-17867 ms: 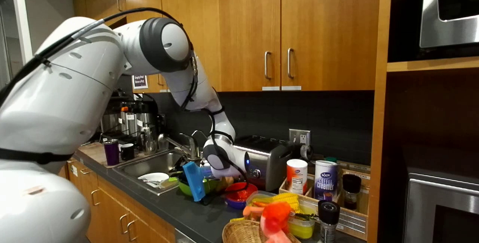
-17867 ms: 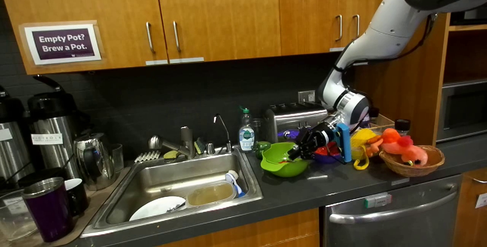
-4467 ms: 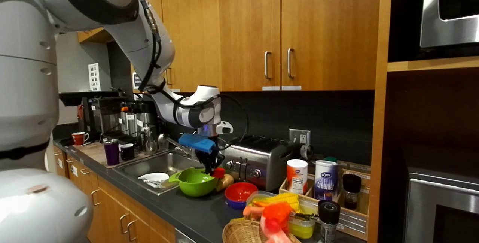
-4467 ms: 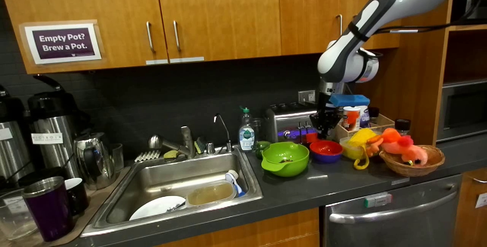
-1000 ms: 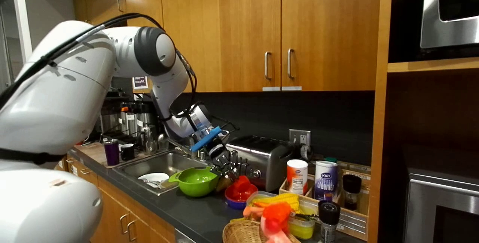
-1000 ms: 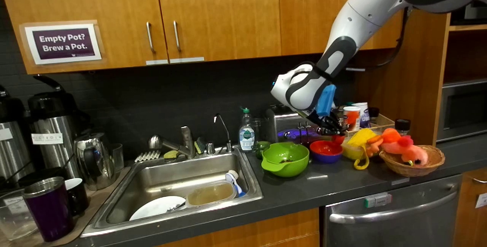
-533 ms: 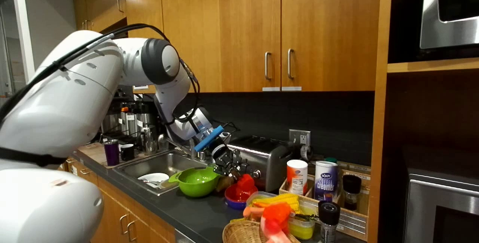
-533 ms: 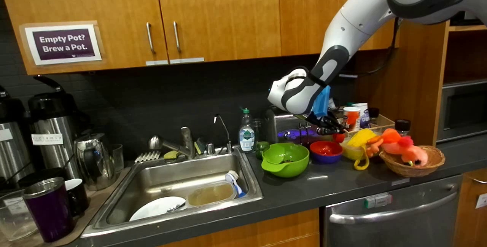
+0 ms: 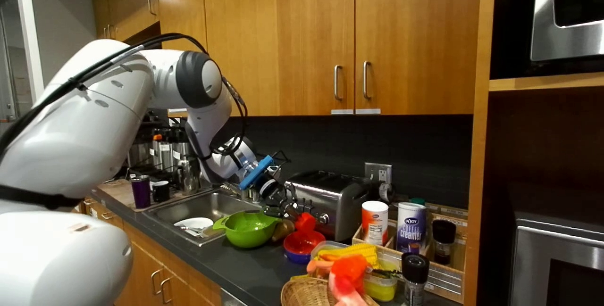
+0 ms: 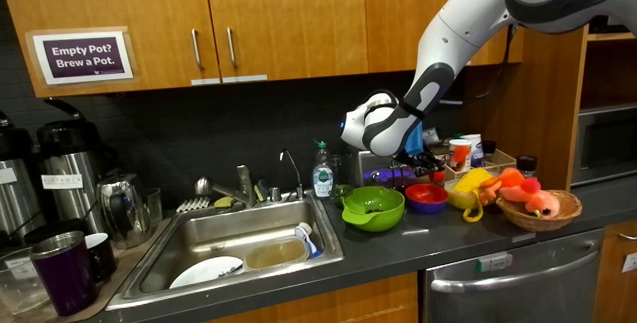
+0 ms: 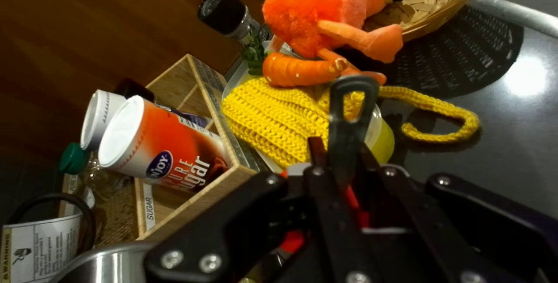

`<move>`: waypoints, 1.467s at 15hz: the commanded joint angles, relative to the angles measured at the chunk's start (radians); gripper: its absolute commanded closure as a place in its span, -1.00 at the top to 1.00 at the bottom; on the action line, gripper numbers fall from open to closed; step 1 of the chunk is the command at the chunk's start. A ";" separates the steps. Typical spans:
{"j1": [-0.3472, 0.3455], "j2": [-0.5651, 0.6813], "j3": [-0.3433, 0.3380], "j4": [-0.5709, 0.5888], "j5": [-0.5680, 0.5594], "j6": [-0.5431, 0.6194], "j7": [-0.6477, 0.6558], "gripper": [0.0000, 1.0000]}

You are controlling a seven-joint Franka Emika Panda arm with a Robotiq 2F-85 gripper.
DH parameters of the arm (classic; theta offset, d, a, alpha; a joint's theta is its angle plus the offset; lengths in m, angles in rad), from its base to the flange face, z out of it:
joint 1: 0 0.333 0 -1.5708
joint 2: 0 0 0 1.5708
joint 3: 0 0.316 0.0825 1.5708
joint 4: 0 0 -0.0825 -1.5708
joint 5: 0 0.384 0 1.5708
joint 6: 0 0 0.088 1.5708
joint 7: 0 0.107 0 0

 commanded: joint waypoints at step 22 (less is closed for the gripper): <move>0.013 0.082 0.030 -0.007 -0.133 -0.155 -0.050 -0.91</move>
